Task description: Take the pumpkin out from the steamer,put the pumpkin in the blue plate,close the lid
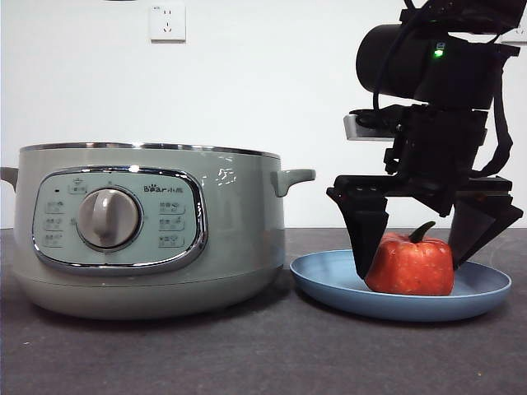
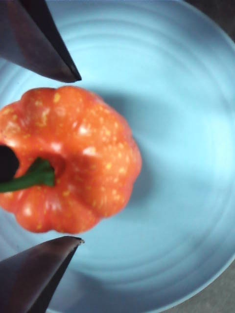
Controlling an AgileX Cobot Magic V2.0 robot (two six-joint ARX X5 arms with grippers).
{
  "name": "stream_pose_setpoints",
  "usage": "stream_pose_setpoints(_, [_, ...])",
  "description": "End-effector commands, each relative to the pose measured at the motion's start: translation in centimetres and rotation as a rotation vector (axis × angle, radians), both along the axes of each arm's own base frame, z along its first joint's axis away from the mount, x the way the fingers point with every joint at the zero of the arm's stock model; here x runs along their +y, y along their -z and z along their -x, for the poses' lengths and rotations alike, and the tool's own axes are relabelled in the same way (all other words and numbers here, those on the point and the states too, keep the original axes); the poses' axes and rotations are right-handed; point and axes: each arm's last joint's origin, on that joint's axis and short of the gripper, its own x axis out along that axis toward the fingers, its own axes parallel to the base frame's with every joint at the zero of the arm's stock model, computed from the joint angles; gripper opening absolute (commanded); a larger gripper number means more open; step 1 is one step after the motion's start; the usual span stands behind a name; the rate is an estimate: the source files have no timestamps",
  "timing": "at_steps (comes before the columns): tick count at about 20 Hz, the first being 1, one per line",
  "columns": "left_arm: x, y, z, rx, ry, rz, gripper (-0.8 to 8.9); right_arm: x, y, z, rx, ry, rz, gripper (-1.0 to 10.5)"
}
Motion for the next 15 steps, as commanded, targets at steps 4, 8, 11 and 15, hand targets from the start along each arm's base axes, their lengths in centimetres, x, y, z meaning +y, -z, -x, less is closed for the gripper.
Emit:
stream_pose_setpoints(4, [-0.3,-0.9,0.3,-0.051,0.129,0.044,-0.09,-0.7,-3.6,1.2,-0.114,-0.003,-0.06,5.4])
stream_pose_setpoints(8, [-1.2,0.2,-1.6,0.029,0.142,0.019,-0.09,-1.7,-7.8,3.0,-0.262,0.0,-0.143,5.4])
stream_pose_setpoints(11, [-2.6,1.8,-4.0,0.127,0.21,0.007,-0.09,-2.7,-11.0,4.7,-0.392,0.002,-0.216,5.4])
stream_pose_setpoints(15, [-4.4,4.3,-7.4,0.245,0.281,-0.003,-0.09,-4.2,-13.7,6.7,-0.528,0.055,-0.221,5.4])
